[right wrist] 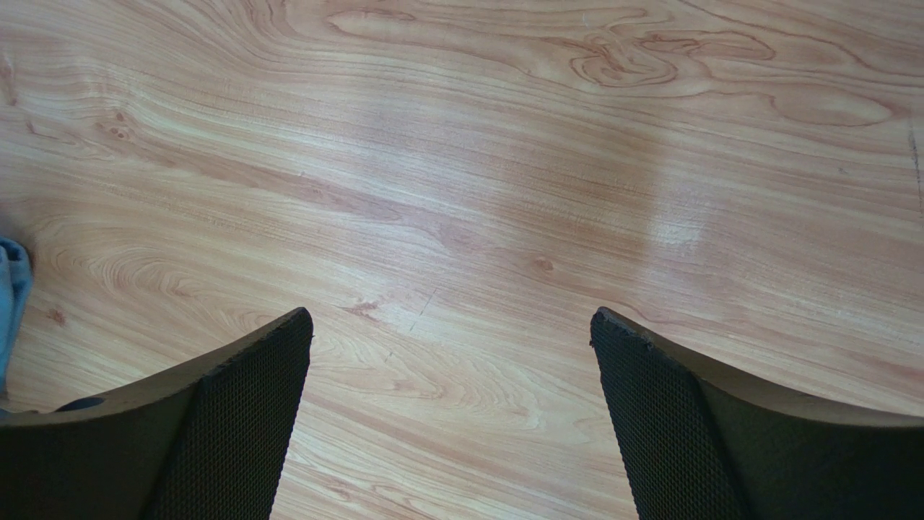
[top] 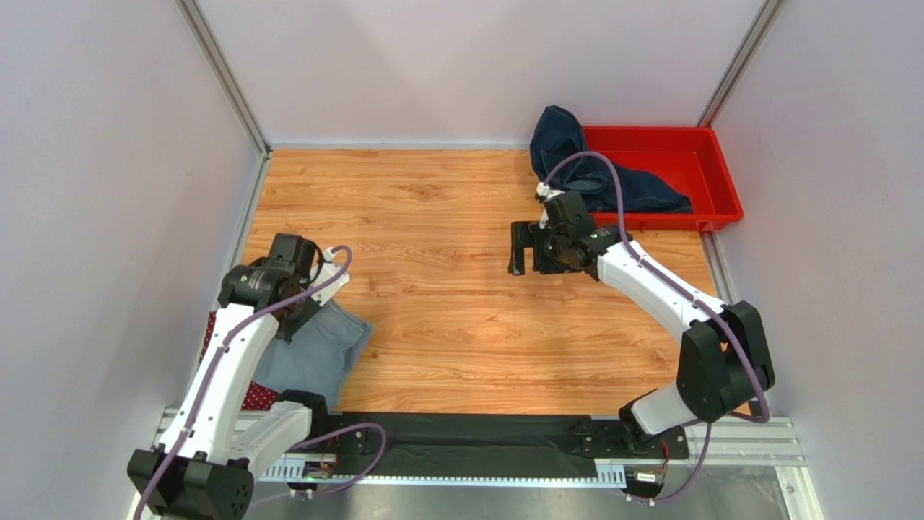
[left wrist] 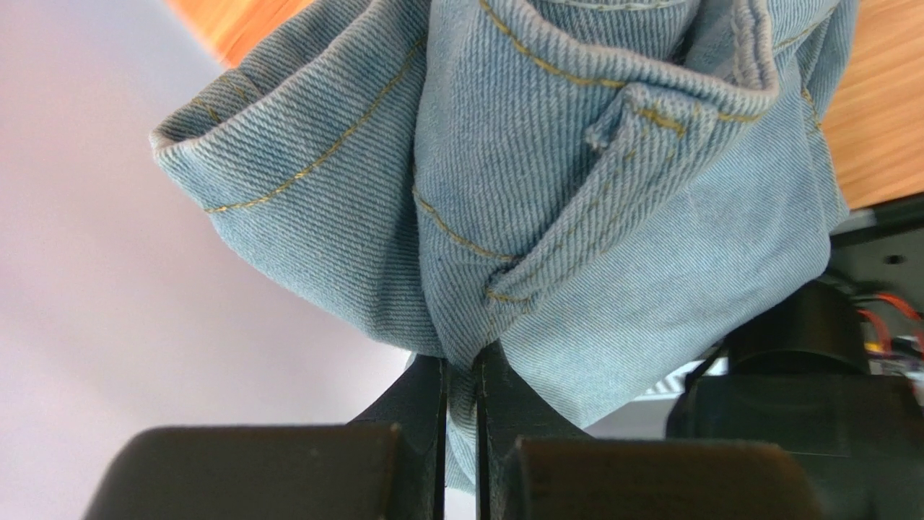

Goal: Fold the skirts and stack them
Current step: Pick up the skirt from the center of the board.

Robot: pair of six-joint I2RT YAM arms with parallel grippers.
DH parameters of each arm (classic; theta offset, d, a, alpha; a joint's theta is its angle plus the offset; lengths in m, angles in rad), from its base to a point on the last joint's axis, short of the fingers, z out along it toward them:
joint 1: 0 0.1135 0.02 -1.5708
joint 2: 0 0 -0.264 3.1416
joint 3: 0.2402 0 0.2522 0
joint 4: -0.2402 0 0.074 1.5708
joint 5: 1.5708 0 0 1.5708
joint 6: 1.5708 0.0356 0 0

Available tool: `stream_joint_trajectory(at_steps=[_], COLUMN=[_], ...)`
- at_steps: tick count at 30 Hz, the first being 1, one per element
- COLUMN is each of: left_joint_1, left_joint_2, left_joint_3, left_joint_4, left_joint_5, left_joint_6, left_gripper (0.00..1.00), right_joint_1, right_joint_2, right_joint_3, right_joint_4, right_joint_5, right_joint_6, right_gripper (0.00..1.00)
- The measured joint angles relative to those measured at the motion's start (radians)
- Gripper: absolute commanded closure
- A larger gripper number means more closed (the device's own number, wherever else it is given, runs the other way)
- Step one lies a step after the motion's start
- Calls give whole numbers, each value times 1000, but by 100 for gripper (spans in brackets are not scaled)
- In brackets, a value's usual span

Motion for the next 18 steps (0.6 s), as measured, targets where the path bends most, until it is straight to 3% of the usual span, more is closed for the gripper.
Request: stream_joint_trajectory(at_steps=[10,18], left_joint_1=[108,133], left_joint_2=[-87,-69], left_joint_3=[-5,80], left_joint_4=[-19,-51], left_joint_5=[-150,-50], left_joint_6=[38,42], left_gripper=[100,100], right_joint_1=[0,0], right_joint_2=[-2,-2], right_joint_3=[0,0], right_joint_4=[0,0], right_joint_5=[1,1], right_joint_6=[-16,-34], right_gripper=[0,0])
